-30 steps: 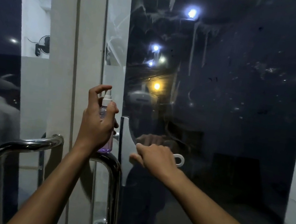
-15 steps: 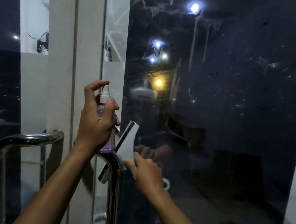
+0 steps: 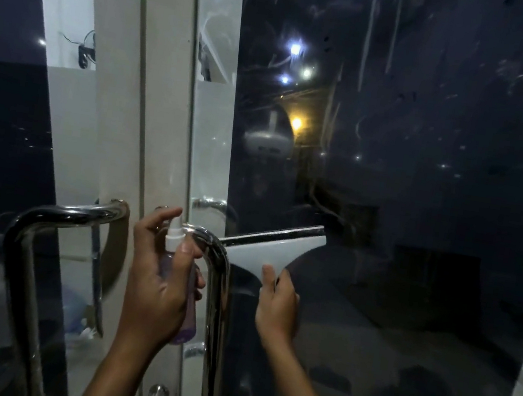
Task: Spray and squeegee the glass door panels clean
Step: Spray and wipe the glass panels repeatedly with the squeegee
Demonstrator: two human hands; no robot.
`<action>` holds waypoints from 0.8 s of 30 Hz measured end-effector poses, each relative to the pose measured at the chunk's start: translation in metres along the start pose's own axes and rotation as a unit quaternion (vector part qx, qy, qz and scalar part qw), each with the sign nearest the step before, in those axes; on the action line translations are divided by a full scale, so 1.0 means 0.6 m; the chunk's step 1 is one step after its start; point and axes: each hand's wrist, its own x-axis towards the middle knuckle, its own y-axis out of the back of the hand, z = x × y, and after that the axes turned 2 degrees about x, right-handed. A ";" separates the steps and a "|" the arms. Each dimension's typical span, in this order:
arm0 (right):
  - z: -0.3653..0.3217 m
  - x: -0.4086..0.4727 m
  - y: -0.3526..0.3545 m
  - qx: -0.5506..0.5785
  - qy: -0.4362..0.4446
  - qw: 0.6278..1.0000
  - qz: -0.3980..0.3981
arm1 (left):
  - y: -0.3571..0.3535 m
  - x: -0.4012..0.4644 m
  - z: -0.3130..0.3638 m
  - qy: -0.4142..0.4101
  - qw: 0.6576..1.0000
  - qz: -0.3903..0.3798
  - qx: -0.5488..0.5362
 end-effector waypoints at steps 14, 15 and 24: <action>0.081 -0.063 0.049 -0.045 -0.013 0.999 -0.011 | -0.045 -0.046 -0.024 0.037 0.998 -0.042 0.015; 0.077 -0.059 0.050 -0.047 -0.004 0.999 -0.013 | -0.050 -0.053 -0.022 0.040 0.998 -0.043 0.019; 0.131 -0.088 0.063 -0.028 -0.050 0.998 0.011 | -0.060 -0.130 -0.018 0.121 0.992 -0.043 0.013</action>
